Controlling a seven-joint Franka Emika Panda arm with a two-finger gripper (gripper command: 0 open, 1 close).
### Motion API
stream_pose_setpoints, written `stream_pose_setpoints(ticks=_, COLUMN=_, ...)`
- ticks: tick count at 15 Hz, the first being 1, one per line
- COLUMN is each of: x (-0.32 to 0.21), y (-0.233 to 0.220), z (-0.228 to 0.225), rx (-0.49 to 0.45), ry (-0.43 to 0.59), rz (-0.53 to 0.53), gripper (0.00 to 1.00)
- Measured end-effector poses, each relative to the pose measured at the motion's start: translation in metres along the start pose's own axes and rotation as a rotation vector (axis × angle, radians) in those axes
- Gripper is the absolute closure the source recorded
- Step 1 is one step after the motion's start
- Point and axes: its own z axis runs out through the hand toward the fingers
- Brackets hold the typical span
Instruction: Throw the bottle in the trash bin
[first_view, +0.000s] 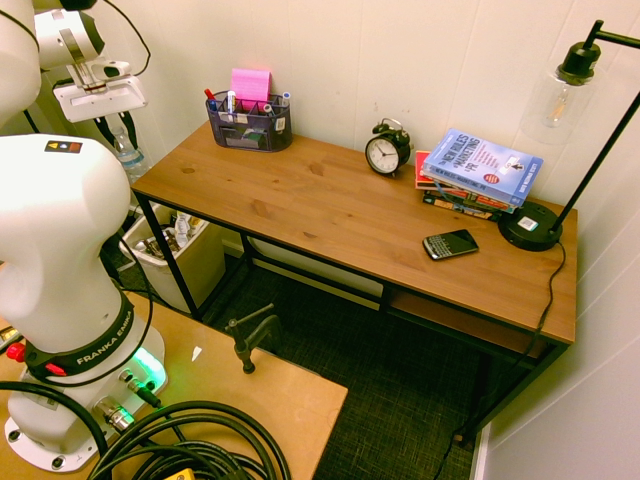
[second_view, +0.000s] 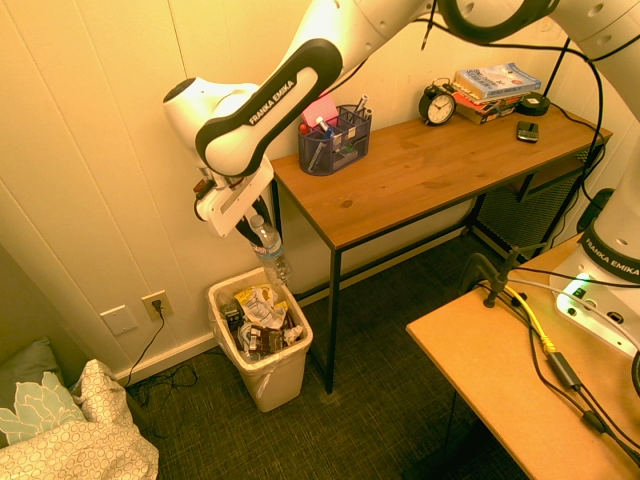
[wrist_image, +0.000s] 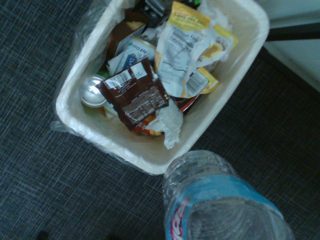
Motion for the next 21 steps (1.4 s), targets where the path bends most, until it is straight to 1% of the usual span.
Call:
stream_pose_setpoints(ticks=4, x=0.0, y=-0.014, z=0.03, rx=-0.042, ry=-0.093, rz=-0.008, gripper=1.0)
stream_pose_setpoints(ticks=5, x=0.002, y=-0.015, z=0.034, rx=-0.045, ry=-0.121, rz=-0.006, gripper=0.0)
stream_pose_setpoints(ticks=7, x=0.009, y=-0.018, z=0.035, rx=-0.029, ry=-0.145, rz=-0.007, gripper=0.0)
stream_pose_setpoints(ticks=10, x=0.018, y=-0.021, z=0.029, rx=0.0, ry=-0.142, rz=-0.003, gripper=0.0)
stream_pose_setpoints(ticks=16, x=0.025, y=-0.022, z=0.025, rx=0.017, ry=-0.133, rz=0.016, gripper=0.0)
stream_pose_setpoints(ticks=21, x=0.033, y=-0.023, z=0.0, rx=0.074, ry=-0.096, rz=0.048, gripper=0.0)
